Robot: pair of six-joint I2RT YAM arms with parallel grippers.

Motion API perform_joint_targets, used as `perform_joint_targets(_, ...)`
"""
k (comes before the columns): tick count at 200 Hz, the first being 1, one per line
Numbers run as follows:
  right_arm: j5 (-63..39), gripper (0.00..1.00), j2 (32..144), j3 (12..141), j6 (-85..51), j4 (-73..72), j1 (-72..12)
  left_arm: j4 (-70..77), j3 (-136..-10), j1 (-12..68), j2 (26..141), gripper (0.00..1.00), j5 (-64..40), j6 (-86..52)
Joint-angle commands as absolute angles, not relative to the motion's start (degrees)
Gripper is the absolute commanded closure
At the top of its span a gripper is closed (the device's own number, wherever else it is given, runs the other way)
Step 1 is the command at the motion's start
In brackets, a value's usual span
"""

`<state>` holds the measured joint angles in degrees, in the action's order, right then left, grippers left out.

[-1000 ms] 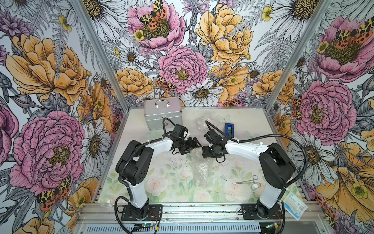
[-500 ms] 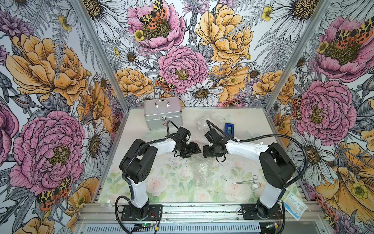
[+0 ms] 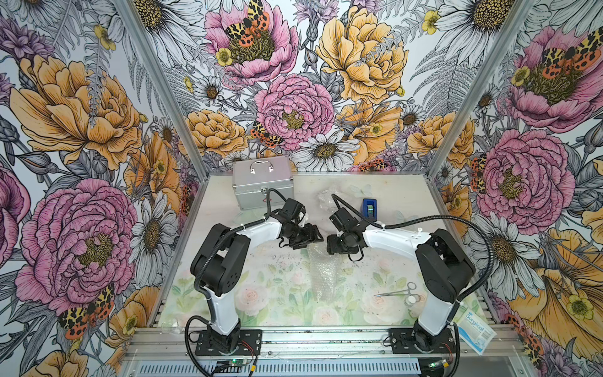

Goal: Wrap bowls in bubble wrap
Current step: Wrap the bowl in bubble wrap.

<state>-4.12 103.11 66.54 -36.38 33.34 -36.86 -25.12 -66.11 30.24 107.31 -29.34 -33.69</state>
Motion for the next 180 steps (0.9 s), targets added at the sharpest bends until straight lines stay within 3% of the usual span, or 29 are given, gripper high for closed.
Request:
perform_joint_targets(1, -4.1, 0.34, 103.4, 66.5, -35.8, 32.3, -36.1, -24.9, -66.6, 30.5, 109.7, 0.39, -30.9, -32.6)
perform_joint_targets(33, -4.6, 0.34, 103.1, 66.6, -35.4, 32.3, -35.9, -24.9, -66.4, 30.1, 110.0, 0.61, -31.4, -32.8)
perform_joint_targets(50, -4.7, 0.34, 102.1, 66.6, -35.4, 32.3, -35.9, -24.8, -66.3, 30.6, 109.9, 0.67, -31.1, -33.0)
perform_joint_targets(111, -2.4, 0.3, 85.9, 57.4, -39.1, 35.5, -40.1, -25.1, -64.8, 31.1, 109.8, 0.73, -26.6, -36.4)
perform_joint_targets(180, -1.6, 0.29, 78.8, 48.3, -54.9, 34.3, -63.7, -25.4, -63.5, 31.5, 108.5, 0.75, -23.5, -39.9)
